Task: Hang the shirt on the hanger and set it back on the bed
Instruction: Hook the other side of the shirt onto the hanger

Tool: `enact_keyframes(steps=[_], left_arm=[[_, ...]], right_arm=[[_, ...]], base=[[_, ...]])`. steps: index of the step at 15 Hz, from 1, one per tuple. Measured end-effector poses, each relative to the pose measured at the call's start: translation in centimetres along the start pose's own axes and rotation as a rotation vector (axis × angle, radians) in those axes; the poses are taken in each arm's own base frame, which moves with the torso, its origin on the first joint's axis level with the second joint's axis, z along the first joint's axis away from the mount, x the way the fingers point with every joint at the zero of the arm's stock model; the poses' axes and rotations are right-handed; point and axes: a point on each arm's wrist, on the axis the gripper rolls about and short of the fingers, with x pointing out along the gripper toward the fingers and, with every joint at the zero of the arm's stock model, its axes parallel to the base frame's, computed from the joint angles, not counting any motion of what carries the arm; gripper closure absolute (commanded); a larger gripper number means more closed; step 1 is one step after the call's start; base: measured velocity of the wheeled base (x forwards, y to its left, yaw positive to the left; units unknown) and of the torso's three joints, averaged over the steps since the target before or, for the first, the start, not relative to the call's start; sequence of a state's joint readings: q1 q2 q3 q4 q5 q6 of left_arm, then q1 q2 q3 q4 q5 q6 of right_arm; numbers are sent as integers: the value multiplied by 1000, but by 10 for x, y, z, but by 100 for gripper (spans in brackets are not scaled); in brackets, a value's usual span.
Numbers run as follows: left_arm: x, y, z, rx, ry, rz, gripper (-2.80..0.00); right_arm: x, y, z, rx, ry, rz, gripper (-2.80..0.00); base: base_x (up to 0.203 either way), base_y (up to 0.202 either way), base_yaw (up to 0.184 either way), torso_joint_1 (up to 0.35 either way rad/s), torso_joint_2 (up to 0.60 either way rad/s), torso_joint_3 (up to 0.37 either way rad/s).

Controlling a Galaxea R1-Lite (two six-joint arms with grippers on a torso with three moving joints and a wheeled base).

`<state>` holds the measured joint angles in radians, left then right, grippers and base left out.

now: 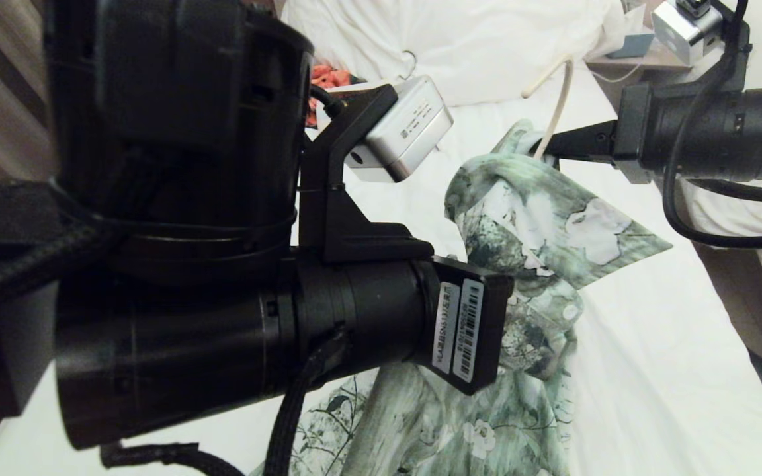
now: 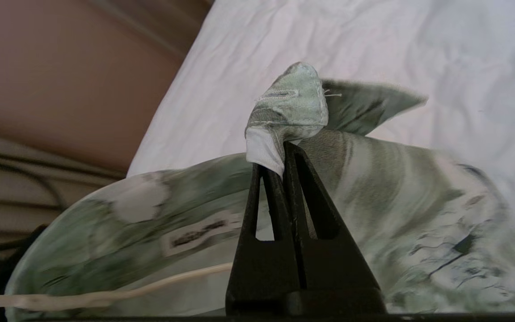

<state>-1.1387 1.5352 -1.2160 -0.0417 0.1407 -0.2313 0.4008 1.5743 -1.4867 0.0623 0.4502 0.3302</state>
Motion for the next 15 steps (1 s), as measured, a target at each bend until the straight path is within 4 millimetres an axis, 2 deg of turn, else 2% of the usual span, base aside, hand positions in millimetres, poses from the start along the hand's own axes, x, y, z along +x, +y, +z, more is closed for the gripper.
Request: enact_keyframes(steps=[8,12,15], left_arm=[[36,-1,-22,-27,-301,-111,0],[50,-1,-29,-27,-466,-143,0],[53,-1,-30,-18,-577,-159,0]], right_arm=[[-41,40,1,-26,5,69,0],[-62,56,-6,-12,62,91,0],[-77,62,-16,17,143,74,0]], base=[[0,0,0,0,0,0],[0,0,0,0,0,0],[0,0,0,0,0,0]])
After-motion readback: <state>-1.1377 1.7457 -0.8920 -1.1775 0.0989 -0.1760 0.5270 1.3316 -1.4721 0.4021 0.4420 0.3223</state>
